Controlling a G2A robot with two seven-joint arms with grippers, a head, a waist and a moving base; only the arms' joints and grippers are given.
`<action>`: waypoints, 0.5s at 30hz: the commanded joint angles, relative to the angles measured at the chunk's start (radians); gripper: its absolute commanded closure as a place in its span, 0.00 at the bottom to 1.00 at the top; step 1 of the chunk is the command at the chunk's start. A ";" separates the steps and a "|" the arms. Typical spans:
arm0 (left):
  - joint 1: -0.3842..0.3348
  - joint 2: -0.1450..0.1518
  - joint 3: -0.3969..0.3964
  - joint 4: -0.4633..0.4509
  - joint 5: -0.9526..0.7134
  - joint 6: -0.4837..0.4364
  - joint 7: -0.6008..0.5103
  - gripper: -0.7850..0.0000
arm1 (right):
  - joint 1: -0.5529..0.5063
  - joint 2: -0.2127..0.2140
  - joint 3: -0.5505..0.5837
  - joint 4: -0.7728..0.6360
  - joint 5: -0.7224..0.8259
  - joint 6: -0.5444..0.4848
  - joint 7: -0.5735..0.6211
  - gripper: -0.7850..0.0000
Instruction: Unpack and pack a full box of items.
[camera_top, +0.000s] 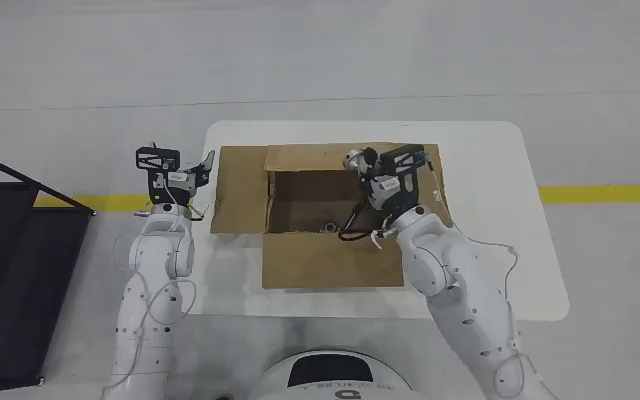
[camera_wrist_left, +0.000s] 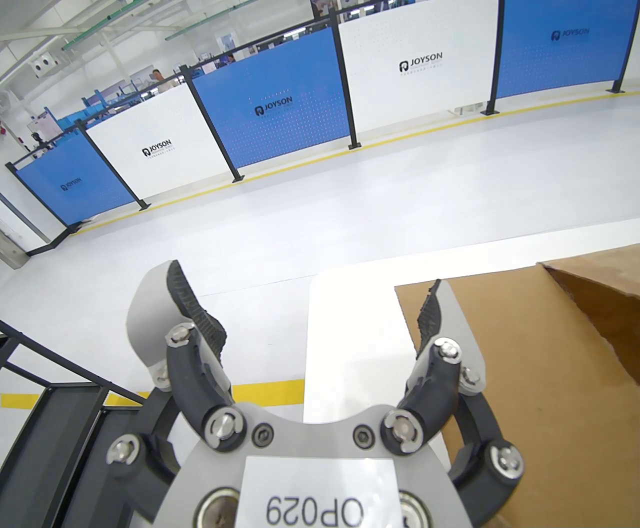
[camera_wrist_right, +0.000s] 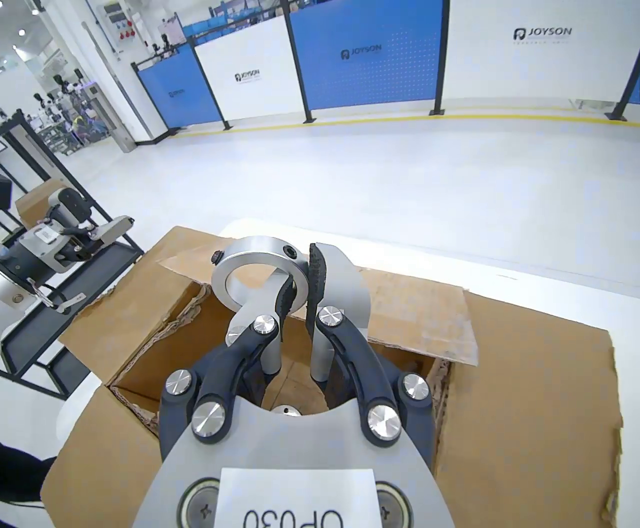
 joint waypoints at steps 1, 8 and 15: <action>0.000 0.000 0.000 0.000 0.000 0.000 0.000 0.00 | -0.057 0.013 0.057 -0.034 -0.016 -0.064 0.030 1.00; 0.000 0.000 0.000 0.000 0.000 0.000 0.000 0.00 | -0.090 0.027 0.119 -0.031 -0.059 -0.067 0.234 1.00; 0.000 0.000 0.000 0.000 0.000 0.000 0.000 0.00 | -0.167 0.023 0.306 0.019 0.142 0.113 0.080 1.00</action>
